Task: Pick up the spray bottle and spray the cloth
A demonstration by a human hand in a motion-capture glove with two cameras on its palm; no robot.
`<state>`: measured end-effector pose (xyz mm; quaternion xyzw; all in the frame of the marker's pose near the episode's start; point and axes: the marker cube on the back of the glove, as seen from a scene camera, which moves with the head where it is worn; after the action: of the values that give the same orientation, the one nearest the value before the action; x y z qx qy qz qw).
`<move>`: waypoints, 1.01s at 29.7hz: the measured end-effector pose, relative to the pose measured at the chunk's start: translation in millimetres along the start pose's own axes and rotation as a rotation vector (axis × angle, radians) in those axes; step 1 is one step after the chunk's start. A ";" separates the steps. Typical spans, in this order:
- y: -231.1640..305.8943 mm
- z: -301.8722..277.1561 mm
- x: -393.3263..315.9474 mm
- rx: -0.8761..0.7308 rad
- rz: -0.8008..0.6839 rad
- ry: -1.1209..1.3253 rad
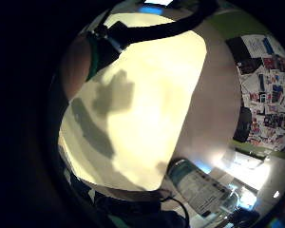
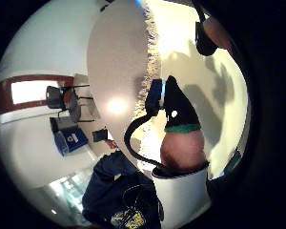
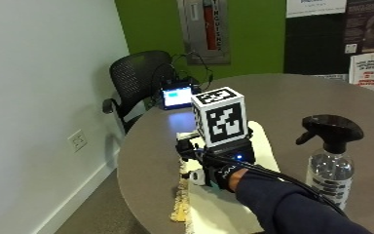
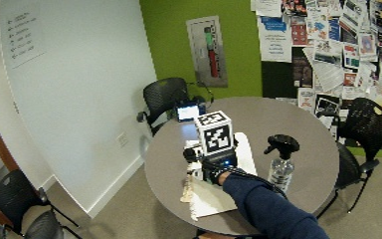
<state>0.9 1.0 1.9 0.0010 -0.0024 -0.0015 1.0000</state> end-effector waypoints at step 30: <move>198.6 -35.2 -20.3 0.421 -0.484 -0.189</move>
<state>-18.6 199.8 -33.0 0.2078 -0.0948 -0.2383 0.9439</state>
